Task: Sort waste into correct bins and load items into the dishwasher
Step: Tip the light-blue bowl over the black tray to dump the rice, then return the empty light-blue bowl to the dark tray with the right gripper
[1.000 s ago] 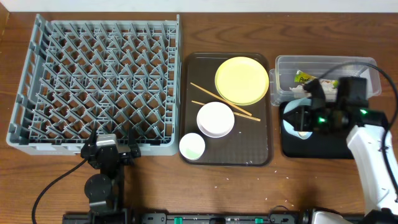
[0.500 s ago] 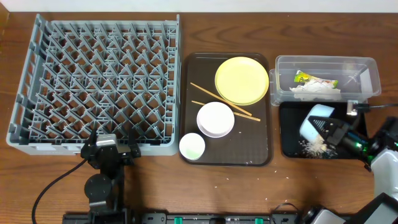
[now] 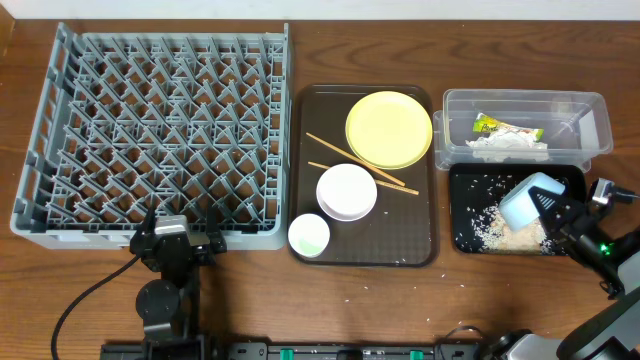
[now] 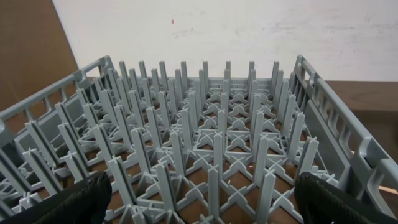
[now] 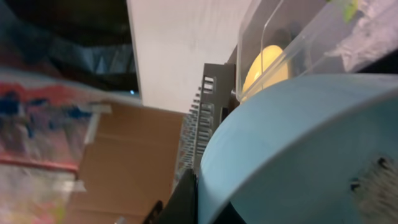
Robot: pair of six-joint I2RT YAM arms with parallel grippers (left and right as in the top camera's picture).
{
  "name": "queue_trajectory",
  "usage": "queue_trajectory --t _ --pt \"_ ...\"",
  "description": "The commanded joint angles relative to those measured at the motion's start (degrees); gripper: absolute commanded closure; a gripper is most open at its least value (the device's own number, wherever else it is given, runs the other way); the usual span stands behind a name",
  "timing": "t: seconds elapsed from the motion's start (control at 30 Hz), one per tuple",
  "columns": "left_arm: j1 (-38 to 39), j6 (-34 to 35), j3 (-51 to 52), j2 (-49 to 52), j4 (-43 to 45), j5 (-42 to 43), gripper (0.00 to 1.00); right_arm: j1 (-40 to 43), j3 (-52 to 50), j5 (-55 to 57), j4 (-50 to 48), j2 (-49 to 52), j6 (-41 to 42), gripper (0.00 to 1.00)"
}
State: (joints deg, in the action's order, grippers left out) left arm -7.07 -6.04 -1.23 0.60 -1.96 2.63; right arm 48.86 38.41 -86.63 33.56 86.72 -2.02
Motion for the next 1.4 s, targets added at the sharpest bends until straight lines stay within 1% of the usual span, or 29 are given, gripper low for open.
queue_trajectory --t 0.0,0.03,0.1,0.2,0.27,0.33,0.37,0.43,0.47,0.6,0.63,0.7,0.77,0.87,0.93,0.97,1.03,1.1,1.13,1.17,1.2,1.23,1.27,1.37 --pt "-0.2 -0.2 1.0 -0.4 -2.1 -1.1 0.05 2.3 -0.4 -2.7 -0.7 0.3 12.7 0.99" --pt "-0.2 -0.2 1.0 -0.4 -2.1 -1.1 0.05 3.0 -0.4 -2.7 -1.2 0.3 15.5 0.99" --pt "-0.2 -0.2 1.0 -0.4 -2.1 -1.1 0.05 4.3 -0.4 -2.6 -5.2 0.3 17.5 0.99" --pt "-0.2 -0.2 1.0 -0.4 -2.1 -1.1 0.05 4.7 -0.4 -2.8 -6.3 0.3 21.5 0.99" --pt "-0.2 -0.2 1.0 -0.4 -2.1 -1.1 0.05 4.5 -0.4 -2.0 -7.6 0.3 20.4 0.99" --pt "-0.2 -0.2 1.0 -0.4 -2.1 -1.1 0.05 4.1 -0.4 -2.8 -5.3 -0.1 20.0 0.99" --pt "-0.2 -0.2 1.0 -0.4 -2.1 -1.1 0.05 3.5 -0.4 -2.4 -6.2 -0.4 16.4 0.99" --pt "-0.2 -0.2 1.0 -0.4 -2.1 -1.1 0.05 3.4 -0.4 1.6 -7.5 -0.3 17.3 0.99" --pt "-0.2 -0.2 1.0 -0.4 -2.1 -1.1 0.05 3.3 -0.4 -2.5 -7.5 -0.3 17.5 0.99" --pt "-0.2 -0.2 1.0 -0.4 -2.1 -1.1 0.05 3.2 -0.3 -2.7 -10.3 -0.3 19.6 0.99" --pt "-0.2 -0.2 1.0 -0.4 -2.1 -1.1 0.05 3.3 -0.3 -2.1 -12.2 -0.3 19.8 0.99" --pt "-0.2 -0.2 1.0 -0.4 -2.1 -1.1 0.05 3.1 -0.3 -2.8 -12.9 -0.4 22.7 0.99" --pt "-0.2 -0.2 1.0 -0.4 -2.1 -1.1 0.05 2.3 -0.3 -2.8 -13.6 -0.5 21.1 0.99" --pt "-0.2 -0.2 1.0 -0.4 -2.1 -1.1 0.05 -1.6 -0.3 -2.8 -13.7 -1.8 19.9 0.99" --pt "-0.2 -0.2 1.0 -0.4 -2.1 -1.1 0.05 -7.0 0.0 -2.8 -14.9 -5.4 20.0 0.99" --pt "-0.2 -0.2 1.0 -0.4 -2.1 -1.1 0.05 -11.0 0.6 -2.8 -16.3 -8.0 20.8 0.99" --pt "-0.2 -0.2 1.0 -0.4 -2.1 -1.1 0.05 -18.7 1.6 -1.0 -20.6 -12.1 25.8 0.99" --pt "-0.2 -0.2 1.0 -0.4 -2.1 -1.1 0.05 -29.1 3.1 4.6 -27.9 -16.2 33.6 0.99" --pt "-0.2 -0.2 1.0 -0.4 -2.1 -1.1 0.05 -31.7 3.5 6.1 -29.5 -16.9 35.2 0.99" --pt "-0.2 -0.2 1.0 -0.4 -2.1 -1.1 0.05 -37.6 4.5 9.8 -32.6 -18.1 38.1 0.99" --pt "-0.2 -0.2 1.0 -0.4 -2.1 -1.1 0.05 -43.5 6.1 13.5 -33.0 -18.4 38.9 0.99" --pt "-0.2 -0.2 1.0 -0.4 -2.1 -1.1 0.05 -50.5 8.4 18.7 -30.9 -17.9 38.6 0.99" --pt "-0.2 -0.2 1.0 -0.4 -2.1 -1.1 0.05 -54.0 9.6 22.0 -28.9 -17.3 37.6 0.98" --pt "-0.2 -0.2 1.0 -0.4 -2.1 -1.1 0.05 -62.6 14.8 34.8 -15.5 -14.9 30.8 0.98"
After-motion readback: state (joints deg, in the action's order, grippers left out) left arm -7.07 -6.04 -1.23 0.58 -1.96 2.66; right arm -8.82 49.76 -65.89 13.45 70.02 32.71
